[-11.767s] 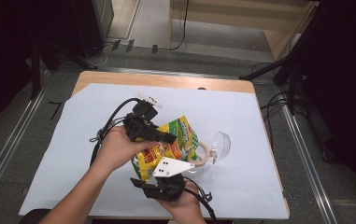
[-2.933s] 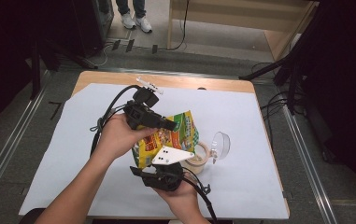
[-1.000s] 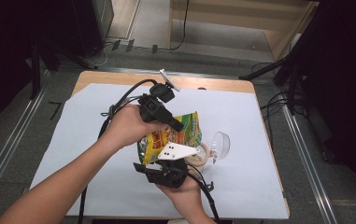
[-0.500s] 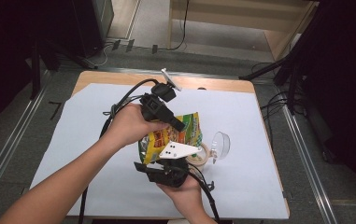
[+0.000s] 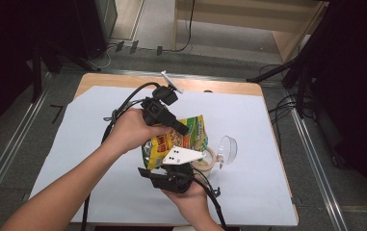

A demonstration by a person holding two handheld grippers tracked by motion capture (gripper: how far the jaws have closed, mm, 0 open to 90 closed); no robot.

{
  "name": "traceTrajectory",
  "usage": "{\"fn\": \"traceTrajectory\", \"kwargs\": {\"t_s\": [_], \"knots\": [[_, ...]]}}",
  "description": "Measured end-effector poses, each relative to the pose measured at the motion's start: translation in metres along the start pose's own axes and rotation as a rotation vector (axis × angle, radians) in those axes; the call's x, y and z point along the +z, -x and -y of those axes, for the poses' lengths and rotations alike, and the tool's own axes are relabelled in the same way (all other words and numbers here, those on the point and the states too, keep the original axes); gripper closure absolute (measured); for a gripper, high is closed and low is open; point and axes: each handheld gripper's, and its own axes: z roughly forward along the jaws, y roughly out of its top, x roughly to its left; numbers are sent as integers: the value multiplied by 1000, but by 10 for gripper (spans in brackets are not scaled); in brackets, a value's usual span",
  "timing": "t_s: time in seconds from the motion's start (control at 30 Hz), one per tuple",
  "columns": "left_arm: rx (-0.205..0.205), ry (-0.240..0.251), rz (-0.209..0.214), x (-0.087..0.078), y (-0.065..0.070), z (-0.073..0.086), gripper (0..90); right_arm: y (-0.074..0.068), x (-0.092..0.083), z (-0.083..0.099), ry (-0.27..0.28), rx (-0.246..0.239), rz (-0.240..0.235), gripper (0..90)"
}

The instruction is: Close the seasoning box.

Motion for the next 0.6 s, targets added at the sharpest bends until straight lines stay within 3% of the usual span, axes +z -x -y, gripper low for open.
{"fn": "traceTrajectory", "kwargs": {"t_s": [0.6], "knots": [[-5,0,6,1,-2,-1,840,1,-1,0,-3,-8,7,668]]}}
